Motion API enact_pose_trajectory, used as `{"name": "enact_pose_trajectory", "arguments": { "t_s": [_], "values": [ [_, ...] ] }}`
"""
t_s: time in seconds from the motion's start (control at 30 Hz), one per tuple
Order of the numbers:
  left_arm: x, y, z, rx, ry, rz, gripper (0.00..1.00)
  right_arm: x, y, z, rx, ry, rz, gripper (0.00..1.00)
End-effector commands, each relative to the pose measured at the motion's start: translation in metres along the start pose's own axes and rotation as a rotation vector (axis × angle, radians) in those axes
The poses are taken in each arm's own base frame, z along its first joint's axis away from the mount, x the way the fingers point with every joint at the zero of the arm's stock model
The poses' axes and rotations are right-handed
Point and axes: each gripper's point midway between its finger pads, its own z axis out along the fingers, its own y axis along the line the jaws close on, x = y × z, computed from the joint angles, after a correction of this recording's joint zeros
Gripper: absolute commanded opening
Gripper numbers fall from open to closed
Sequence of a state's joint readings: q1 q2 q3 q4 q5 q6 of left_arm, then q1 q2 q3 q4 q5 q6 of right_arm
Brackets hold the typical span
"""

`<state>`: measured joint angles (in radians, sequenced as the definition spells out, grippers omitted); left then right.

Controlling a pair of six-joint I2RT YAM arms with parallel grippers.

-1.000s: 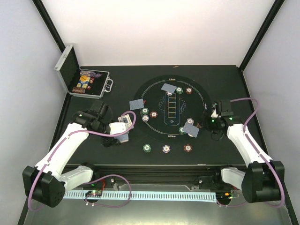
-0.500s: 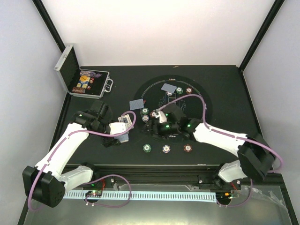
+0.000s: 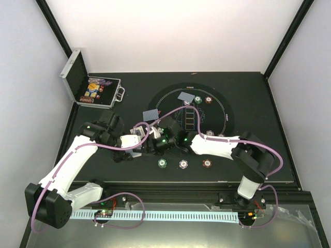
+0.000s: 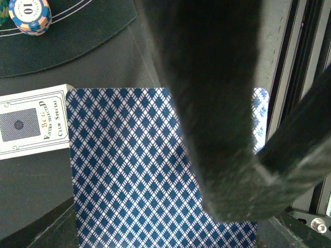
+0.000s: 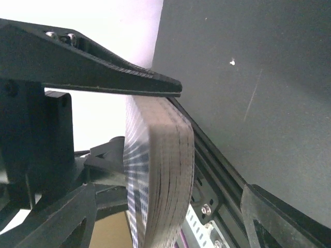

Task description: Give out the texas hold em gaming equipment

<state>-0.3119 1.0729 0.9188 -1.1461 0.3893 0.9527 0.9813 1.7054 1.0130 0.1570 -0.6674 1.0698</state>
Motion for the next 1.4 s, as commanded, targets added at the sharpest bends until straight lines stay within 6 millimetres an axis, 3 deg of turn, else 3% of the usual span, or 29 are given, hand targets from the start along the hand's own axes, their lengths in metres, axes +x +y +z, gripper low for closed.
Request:
{"name": "enact_pose_trajectory", "arguments": {
  "t_s": [0.0,0.33,0.5,0.73,0.9,1.37],
  "values": [
    [-0.012,0.0,-0.012,-0.011,-0.038,0.025,0.02,-0.005,0.023,0.01,-0.09,0.015,-0.021,0.78],
    [-0.013,0.001,-0.013,-0.01,-0.043,0.024,0.02,-0.011,0.011,0.03,-0.15,0.022,0.052,0.69],
    [-0.013,0.001,-0.014,-0.014,-0.039,0.026,0.01,-0.01,-0.008,0.034,-0.129,0.023,0.088,0.65],
    [-0.012,0.001,-0.014,-0.02,-0.036,0.032,0.02,-0.004,-0.038,0.015,-0.085,-0.006,0.125,0.58],
    [-0.012,0.002,-0.014,-0.021,-0.036,0.033,0.01,-0.003,-0.047,-0.001,-0.052,-0.03,0.127,0.5],
    [-0.01,0.004,-0.012,-0.028,-0.028,0.032,0.01,-0.013,-0.036,-0.029,0.0,-0.064,0.069,0.17]
  ]
}}
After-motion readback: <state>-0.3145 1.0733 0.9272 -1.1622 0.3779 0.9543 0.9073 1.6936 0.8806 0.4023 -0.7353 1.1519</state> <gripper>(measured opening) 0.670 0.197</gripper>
